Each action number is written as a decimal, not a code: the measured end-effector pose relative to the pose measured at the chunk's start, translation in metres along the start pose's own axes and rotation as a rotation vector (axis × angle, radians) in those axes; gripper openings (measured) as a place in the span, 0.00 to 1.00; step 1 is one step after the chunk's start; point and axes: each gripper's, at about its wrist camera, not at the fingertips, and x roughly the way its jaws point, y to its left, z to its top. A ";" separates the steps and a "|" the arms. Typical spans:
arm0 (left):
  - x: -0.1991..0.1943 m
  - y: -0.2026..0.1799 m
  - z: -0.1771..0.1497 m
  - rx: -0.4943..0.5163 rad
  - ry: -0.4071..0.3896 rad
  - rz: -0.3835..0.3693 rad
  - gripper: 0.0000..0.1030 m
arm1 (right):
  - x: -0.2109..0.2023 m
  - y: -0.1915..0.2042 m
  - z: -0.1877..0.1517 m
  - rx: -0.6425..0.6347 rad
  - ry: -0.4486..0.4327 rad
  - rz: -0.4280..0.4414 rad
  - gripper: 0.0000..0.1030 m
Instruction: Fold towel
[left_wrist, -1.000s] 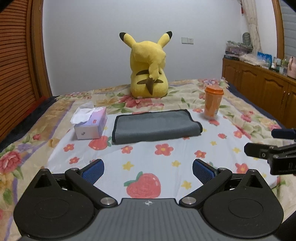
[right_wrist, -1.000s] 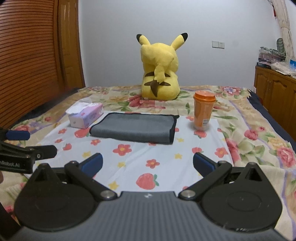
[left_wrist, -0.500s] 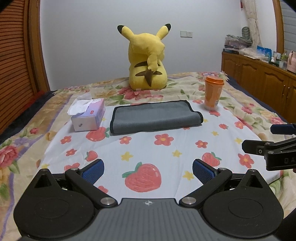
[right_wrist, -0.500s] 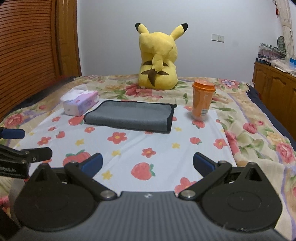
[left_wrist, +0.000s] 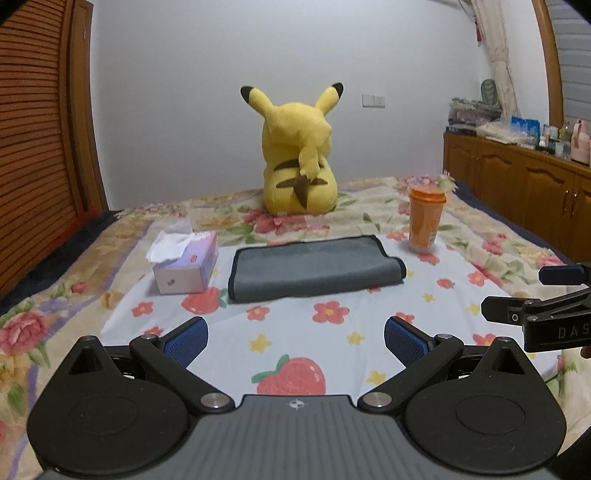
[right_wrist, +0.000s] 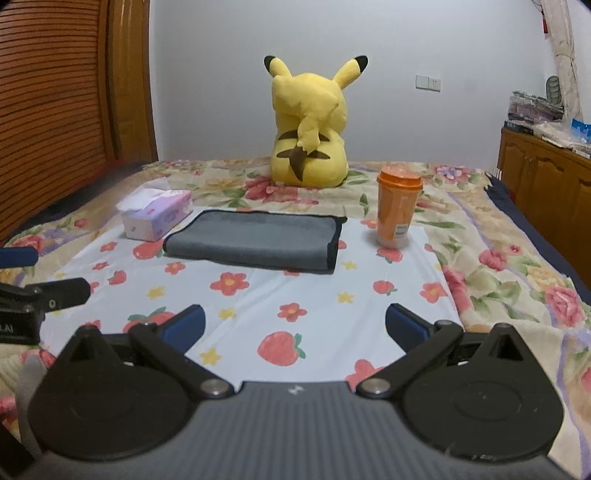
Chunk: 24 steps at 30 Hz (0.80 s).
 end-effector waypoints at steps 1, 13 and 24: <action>-0.001 0.000 0.000 -0.001 -0.007 0.000 1.00 | -0.001 0.000 0.000 0.002 -0.006 -0.001 1.00; -0.011 0.000 0.004 0.005 -0.085 0.004 1.00 | -0.010 -0.003 0.002 0.019 -0.070 -0.005 1.00; -0.016 0.002 0.005 -0.007 -0.112 0.018 1.00 | -0.015 -0.007 0.003 0.033 -0.113 -0.013 1.00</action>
